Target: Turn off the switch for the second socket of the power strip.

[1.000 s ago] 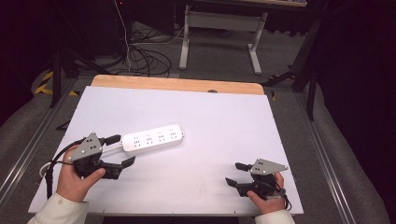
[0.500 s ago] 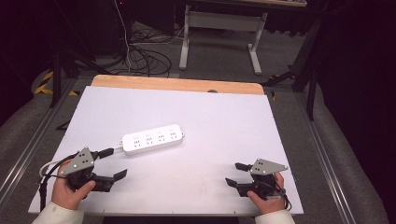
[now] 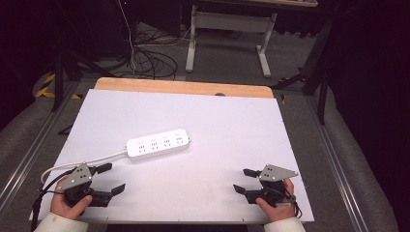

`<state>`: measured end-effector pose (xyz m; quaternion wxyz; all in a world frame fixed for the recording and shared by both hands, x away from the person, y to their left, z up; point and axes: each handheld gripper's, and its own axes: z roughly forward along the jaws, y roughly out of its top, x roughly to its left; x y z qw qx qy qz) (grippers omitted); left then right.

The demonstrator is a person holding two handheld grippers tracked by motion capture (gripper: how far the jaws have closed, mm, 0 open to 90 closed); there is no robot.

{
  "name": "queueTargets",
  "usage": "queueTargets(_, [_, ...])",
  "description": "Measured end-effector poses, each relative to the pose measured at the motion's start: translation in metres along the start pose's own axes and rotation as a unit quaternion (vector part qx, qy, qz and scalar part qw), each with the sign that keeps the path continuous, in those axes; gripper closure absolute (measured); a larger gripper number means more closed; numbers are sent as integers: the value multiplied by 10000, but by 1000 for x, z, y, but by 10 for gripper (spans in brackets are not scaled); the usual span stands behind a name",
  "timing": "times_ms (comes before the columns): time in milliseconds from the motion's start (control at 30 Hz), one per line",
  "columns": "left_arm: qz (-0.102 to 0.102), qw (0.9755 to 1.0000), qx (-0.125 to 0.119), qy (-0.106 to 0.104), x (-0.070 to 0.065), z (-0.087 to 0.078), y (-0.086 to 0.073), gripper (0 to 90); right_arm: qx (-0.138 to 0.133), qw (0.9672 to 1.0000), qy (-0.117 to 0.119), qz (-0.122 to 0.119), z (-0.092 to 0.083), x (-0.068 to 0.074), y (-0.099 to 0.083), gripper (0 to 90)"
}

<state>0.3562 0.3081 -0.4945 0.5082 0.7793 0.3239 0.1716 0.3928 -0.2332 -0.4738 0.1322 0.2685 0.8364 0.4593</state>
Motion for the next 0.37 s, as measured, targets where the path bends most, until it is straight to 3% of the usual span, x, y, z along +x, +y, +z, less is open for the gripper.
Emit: queueTargets(367, [249, 9988, 186, 376, -4, 2, 6, 115, 7, 10000, 18, -5, 1, 0, 0, 325])
